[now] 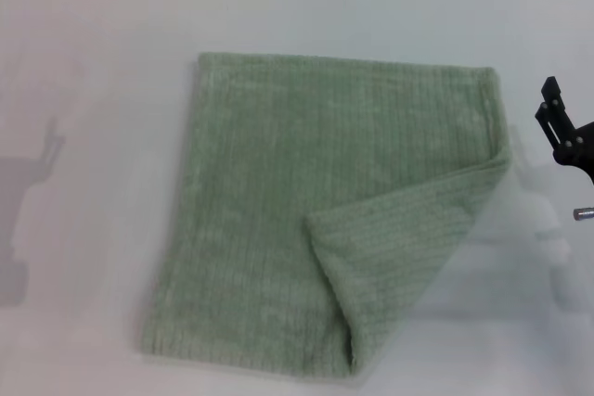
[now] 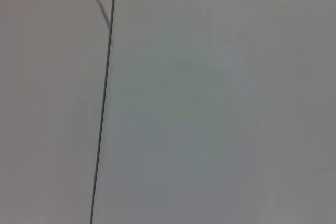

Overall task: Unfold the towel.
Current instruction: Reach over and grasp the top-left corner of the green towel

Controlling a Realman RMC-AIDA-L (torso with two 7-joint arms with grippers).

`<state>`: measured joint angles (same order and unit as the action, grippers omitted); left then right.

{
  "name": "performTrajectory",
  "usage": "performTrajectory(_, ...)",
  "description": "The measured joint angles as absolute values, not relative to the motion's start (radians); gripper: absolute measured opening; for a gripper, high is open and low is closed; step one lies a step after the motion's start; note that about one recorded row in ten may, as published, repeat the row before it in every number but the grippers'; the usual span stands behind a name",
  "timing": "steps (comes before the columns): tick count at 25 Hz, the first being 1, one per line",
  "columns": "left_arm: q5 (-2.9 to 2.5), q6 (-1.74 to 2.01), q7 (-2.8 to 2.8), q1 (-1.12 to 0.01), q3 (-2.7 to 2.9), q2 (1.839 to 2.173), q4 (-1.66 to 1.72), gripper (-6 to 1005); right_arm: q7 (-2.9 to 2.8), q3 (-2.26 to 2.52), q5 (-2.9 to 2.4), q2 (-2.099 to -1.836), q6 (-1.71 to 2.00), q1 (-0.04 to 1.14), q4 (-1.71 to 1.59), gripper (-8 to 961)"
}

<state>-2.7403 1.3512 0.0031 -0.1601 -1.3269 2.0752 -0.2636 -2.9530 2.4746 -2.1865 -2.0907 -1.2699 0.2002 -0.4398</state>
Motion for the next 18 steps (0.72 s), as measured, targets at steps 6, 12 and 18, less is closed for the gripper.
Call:
performTrajectory(6,-2.738,1.351,0.003,-0.165,-1.327,2.075,-0.270,861,-2.953,2.477,-2.186,-2.089,-1.271,0.207,-0.462,760)
performTrajectory(12,-2.738,1.353,0.003,-0.175,-1.326,2.074,-0.272,859,-2.953,2.473,-2.186,-2.087,-1.271,0.214,-0.479,760)
performTrajectory(18,-2.741,1.221,0.003,-0.155,-1.317,2.069,-0.395,834,-2.953,2.470,-2.184,-2.086,-1.257,0.211,-0.539,760)
